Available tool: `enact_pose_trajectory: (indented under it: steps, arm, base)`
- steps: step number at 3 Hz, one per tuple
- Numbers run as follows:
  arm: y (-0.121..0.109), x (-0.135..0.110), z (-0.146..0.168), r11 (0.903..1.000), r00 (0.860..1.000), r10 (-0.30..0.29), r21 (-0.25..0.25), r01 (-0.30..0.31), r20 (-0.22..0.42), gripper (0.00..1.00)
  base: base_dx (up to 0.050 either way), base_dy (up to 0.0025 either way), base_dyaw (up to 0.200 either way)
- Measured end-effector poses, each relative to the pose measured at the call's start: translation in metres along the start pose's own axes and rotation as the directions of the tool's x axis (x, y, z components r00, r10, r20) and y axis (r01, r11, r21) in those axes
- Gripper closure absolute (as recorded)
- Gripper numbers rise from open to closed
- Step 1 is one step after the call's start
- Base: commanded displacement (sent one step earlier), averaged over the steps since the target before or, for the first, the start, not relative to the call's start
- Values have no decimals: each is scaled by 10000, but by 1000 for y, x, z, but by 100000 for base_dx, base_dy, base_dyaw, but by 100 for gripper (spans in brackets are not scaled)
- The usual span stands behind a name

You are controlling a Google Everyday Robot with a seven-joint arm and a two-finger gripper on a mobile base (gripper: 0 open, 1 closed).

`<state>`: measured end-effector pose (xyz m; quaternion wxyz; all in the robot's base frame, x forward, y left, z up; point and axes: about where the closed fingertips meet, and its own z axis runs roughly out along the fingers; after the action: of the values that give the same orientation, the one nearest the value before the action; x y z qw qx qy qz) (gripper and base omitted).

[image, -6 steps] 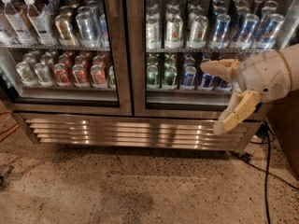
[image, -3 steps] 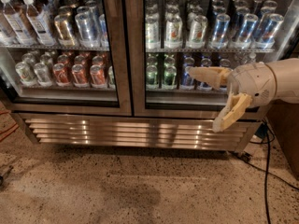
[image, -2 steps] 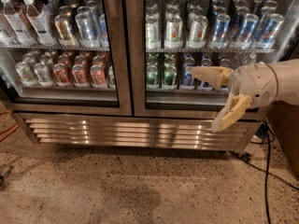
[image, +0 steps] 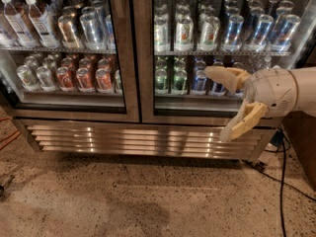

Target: Open right fridge door

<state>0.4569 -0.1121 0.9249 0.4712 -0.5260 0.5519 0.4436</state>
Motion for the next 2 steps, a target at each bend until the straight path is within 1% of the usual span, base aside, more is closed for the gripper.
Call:
enact_pose_trajectory:
  steps: [1, 2]
  arm:
    - [8, -21, 1, 9990, 9990, -454, -5, 454, -3, 0]
    - [8, -21, 2, 9989, 9989, -461, -19, 461, -6, 0]
  base:
    - [0, 0, 0]
    - [0, 0, 0]
